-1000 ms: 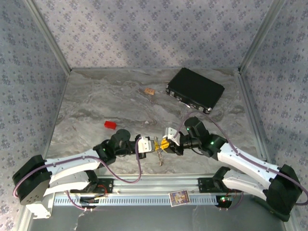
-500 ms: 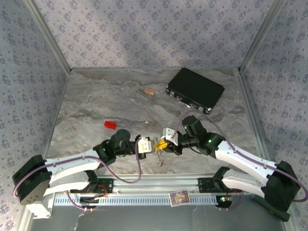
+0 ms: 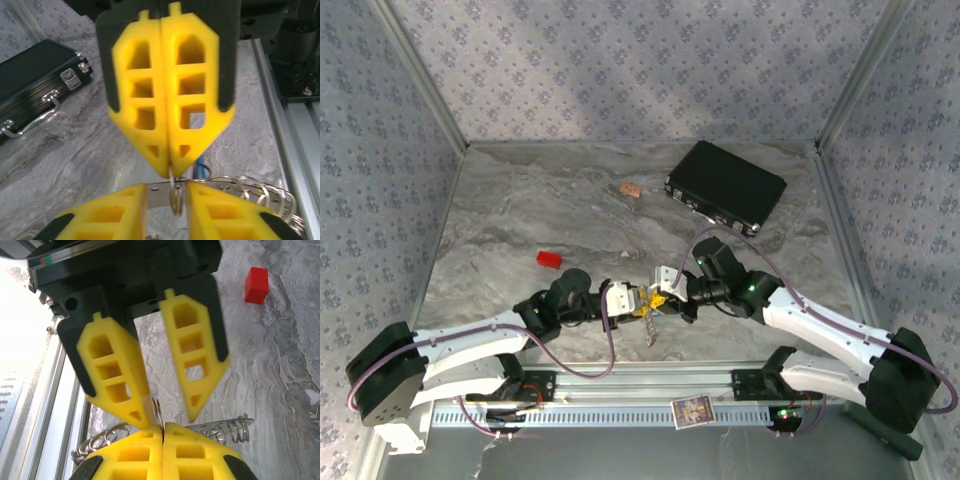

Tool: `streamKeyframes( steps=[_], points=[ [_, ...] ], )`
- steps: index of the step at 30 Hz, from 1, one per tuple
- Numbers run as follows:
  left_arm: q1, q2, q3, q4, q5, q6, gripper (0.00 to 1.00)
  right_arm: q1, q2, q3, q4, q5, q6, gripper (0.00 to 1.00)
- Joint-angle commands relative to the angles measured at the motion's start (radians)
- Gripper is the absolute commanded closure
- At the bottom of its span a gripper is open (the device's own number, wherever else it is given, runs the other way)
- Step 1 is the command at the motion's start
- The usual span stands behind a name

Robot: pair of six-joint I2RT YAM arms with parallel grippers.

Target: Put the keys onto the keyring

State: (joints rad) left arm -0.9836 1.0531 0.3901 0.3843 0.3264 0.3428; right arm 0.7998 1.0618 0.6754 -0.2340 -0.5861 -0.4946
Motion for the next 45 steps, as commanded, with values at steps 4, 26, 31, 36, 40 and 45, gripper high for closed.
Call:
streamKeyframes(
  steps=[4, 26, 31, 36, 40, 45],
  points=[
    [-0.001, -0.036, 0.046, -0.063, -0.021, -0.014, 0.74, 0.021, -0.004, 0.099, -0.153, 0.053, -0.085, 1.0],
    [-0.001, -0.043, 0.043, -0.028, 0.02, -0.059, 1.0, 0.02, -0.009, 0.097, -0.127, 0.087, 0.006, 0.68],
    [0.003, -0.042, 0.001, 0.066, 0.021, -0.089, 1.0, -0.021, -0.087, -0.023, 0.014, 0.042, 0.143, 0.65],
    [0.005, -0.031, -0.013, 0.107, 0.03, -0.087, 1.0, -0.022, -0.085, -0.075, 0.098, 0.021, 0.223, 0.65],
    [0.005, -0.032, -0.016, 0.114, 0.038, -0.083, 1.0, -0.022, -0.052, -0.081, 0.125, 0.018, 0.244, 0.65],
    [0.005, -0.037, -0.017, 0.112, 0.043, -0.08, 1.0, -0.024, -0.044, -0.082, 0.129, 0.02, 0.238, 0.73]
  ],
)
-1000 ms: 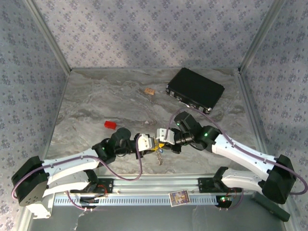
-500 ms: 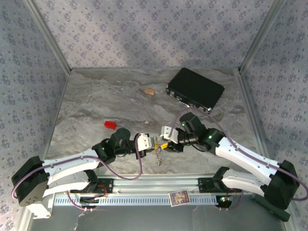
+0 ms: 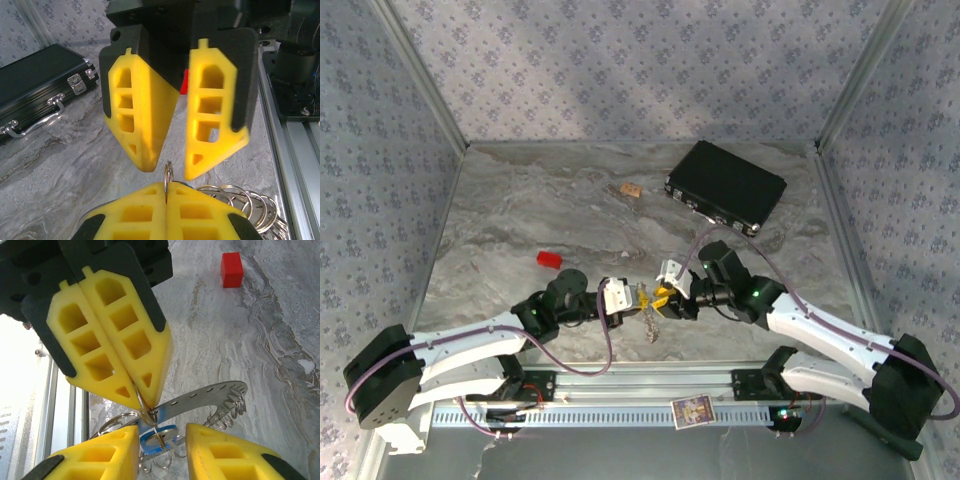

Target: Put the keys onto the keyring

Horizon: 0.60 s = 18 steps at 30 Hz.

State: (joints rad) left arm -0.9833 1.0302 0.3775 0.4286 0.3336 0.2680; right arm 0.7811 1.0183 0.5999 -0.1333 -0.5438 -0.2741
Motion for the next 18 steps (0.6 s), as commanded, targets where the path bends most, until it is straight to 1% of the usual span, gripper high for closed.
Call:
streamKeyframes(
  steps=[1, 3, 7, 9, 15, 18],
  points=[
    [0.005, -0.015, -0.005, 0.068, 0.034, -0.004, 1.0, -0.004, -0.004, -0.005, 0.02, -0.022, 0.012, 0.76],
    [0.005, -0.015, -0.005, 0.066, 0.034, -0.003, 1.0, -0.008, -0.013, -0.002, -0.005, -0.019, -0.004, 0.81],
    [0.003, -0.013, -0.006, 0.068, 0.033, -0.004, 1.0, -0.012, -0.032, -0.005, -0.046, -0.009, -0.026, 0.86],
    [0.005, -0.014, -0.006, 0.069, 0.034, -0.006, 1.0, -0.01, -0.032, -0.003, -0.05, -0.011, -0.027, 0.91],
    [0.005, -0.016, -0.007, 0.079, 0.033, -0.009, 1.0, -0.008, -0.016, 0.001, -0.05, -0.023, -0.035, 1.0],
    [0.005, -0.018, -0.01, 0.096, 0.035, -0.019, 1.0, -0.008, 0.0, -0.001, -0.032, -0.022, -0.03, 1.0]
  ],
)
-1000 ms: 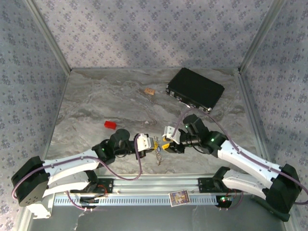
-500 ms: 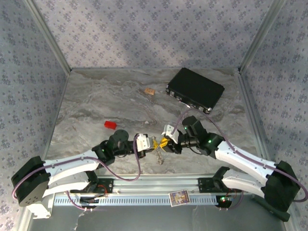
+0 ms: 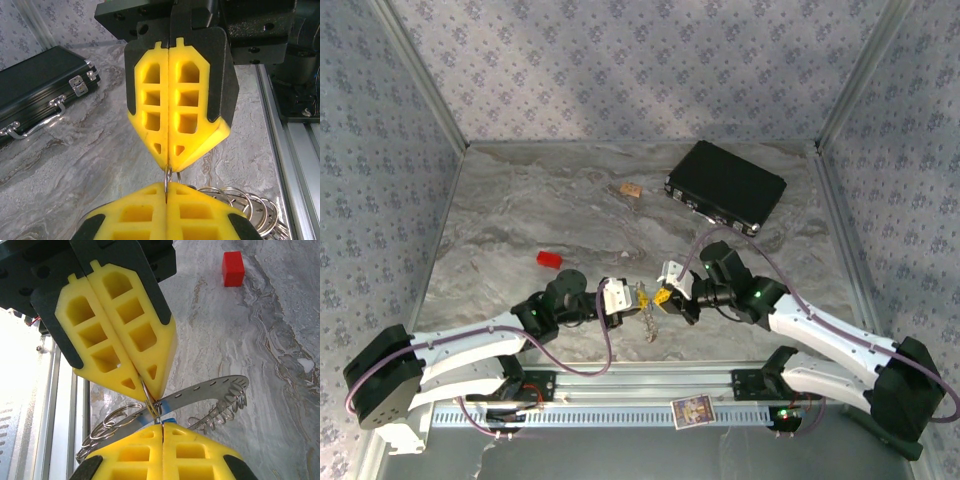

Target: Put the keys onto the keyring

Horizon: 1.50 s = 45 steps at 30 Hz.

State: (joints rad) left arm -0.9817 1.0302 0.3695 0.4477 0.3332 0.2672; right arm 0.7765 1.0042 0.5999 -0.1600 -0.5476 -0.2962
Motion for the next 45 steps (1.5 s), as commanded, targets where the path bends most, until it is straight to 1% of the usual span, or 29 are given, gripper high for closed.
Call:
streamKeyframes(
  steps=[1, 6, 7, 9, 11, 14, 16, 23, 25, 29, 32, 33, 34, 36, 37, 38, 40, 41, 43, 45],
  points=[
    [0.002, -0.017, -0.003, 0.084, 0.036, -0.022, 1.0, -0.002, 0.022, -0.002, 0.001, -0.017, -0.008, 1.0],
    [0.003, -0.009, -0.008, 0.118, 0.036, -0.036, 1.0, 0.012, 0.061, -0.006, 0.029, -0.01, -0.005, 1.0],
    [0.003, -0.008, -0.008, 0.12, 0.037, -0.038, 1.0, 0.009, 0.054, -0.011, 0.035, -0.003, -0.002, 0.98],
    [0.003, -0.006, -0.012, 0.123, 0.035, -0.041, 1.0, 0.005, 0.014, -0.036, 0.064, 0.007, 0.003, 0.81],
    [0.005, -0.003, -0.016, 0.13, 0.035, -0.045, 1.0, 0.002, -0.032, -0.062, 0.094, 0.012, 0.003, 0.72],
    [0.005, 0.007, -0.022, 0.146, 0.035, -0.053, 1.0, 0.003, -0.071, -0.085, 0.13, 0.01, -0.004, 0.68],
    [0.005, 0.011, -0.023, 0.153, 0.038, -0.055, 1.0, 0.005, -0.068, -0.086, 0.143, -0.007, -0.009, 0.67],
    [0.005, 0.031, -0.021, 0.177, 0.046, -0.059, 1.0, 0.009, -0.069, -0.097, 0.186, -0.021, 0.003, 0.69],
    [0.005, 0.037, -0.02, 0.182, 0.05, -0.059, 1.0, 0.01, -0.07, -0.098, 0.184, -0.03, 0.001, 0.71],
    [0.005, 0.041, -0.014, 0.185, 0.052, -0.056, 1.0, 0.007, -0.06, -0.096, 0.182, -0.039, -0.004, 0.82],
    [0.005, 0.042, -0.007, 0.19, 0.059, -0.055, 1.0, 0.007, -0.059, -0.098, 0.205, -0.047, -0.004, 0.83],
    [0.005, 0.044, -0.009, 0.194, 0.061, -0.055, 1.0, 0.006, -0.058, -0.098, 0.213, -0.049, -0.004, 0.85],
    [0.005, 0.046, -0.01, 0.199, 0.063, -0.055, 1.0, 0.004, -0.059, -0.096, 0.218, -0.052, -0.004, 0.89],
    [0.006, 0.052, -0.01, 0.204, 0.059, -0.056, 1.0, 0.001, -0.064, -0.09, 0.218, -0.052, -0.008, 0.99],
    [0.006, 0.055, -0.011, 0.204, 0.052, -0.057, 1.0, 0.0, -0.066, -0.084, 0.208, -0.051, -0.014, 1.0],
    [0.006, 0.056, -0.011, 0.2, 0.043, -0.059, 0.97, 0.0, -0.068, -0.075, 0.185, -0.044, -0.026, 1.0],
    [0.006, 0.049, -0.01, 0.179, 0.028, -0.058, 0.84, -0.001, -0.07, -0.055, 0.133, -0.03, -0.051, 1.0],
    [0.006, 0.042, -0.007, 0.158, 0.018, -0.054, 0.8, -0.002, -0.069, -0.04, 0.099, -0.022, -0.064, 1.0],
    [0.006, 0.029, 0.002, 0.102, 0.006, -0.035, 0.76, -0.001, -0.062, -0.011, 0.038, -0.008, -0.09, 1.0],
    [0.006, 0.021, 0.019, 0.027, -0.018, -0.009, 0.74, 0.001, -0.045, 0.027, -0.039, 0.01, -0.119, 1.0]
  ],
)
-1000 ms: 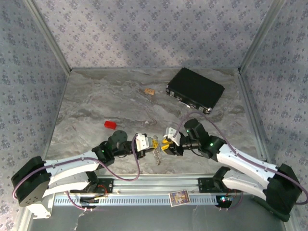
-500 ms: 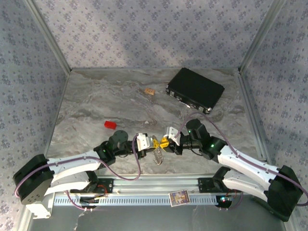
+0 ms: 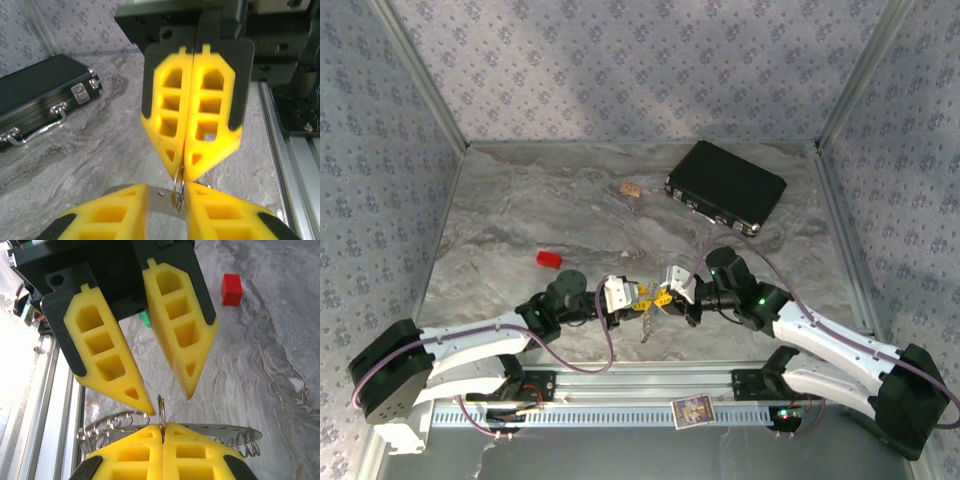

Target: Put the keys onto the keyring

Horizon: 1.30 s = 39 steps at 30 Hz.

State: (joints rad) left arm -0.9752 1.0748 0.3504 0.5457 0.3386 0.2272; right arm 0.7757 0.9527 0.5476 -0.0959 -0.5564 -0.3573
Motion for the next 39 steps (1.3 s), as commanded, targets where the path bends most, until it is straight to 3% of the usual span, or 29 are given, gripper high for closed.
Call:
streamKeyframes(
  steps=[1, 16, 27, 32, 36, 39],
  points=[
    [0.0, -0.025, 0.047, -0.102, -0.031, 0.043, 0.74, 0.003, 0.014, 0.095, -0.137, 0.026, -0.07, 1.0],
    [0.0, -0.004, 0.1, -0.194, -0.016, 0.081, 0.8, 0.055, 0.096, 0.236, -0.315, 0.108, -0.154, 1.0],
    [0.0, 0.0, 0.113, -0.194, 0.024, 0.073, 0.75, 0.096, 0.135, 0.291, -0.361, 0.184, -0.182, 1.0],
    [0.001, 0.002, 0.114, -0.192, 0.03, 0.07, 0.82, 0.112, 0.144, 0.297, -0.356, 0.175, -0.184, 1.0],
    [0.002, 0.005, 0.117, -0.203, 0.042, 0.073, 1.0, 0.105, 0.115, 0.275, -0.312, 0.152, -0.169, 1.0],
    [0.004, 0.001, 0.103, -0.189, 0.042, 0.068, 1.0, 0.066, 0.064, 0.213, -0.24, 0.116, -0.118, 0.78]
  ],
)
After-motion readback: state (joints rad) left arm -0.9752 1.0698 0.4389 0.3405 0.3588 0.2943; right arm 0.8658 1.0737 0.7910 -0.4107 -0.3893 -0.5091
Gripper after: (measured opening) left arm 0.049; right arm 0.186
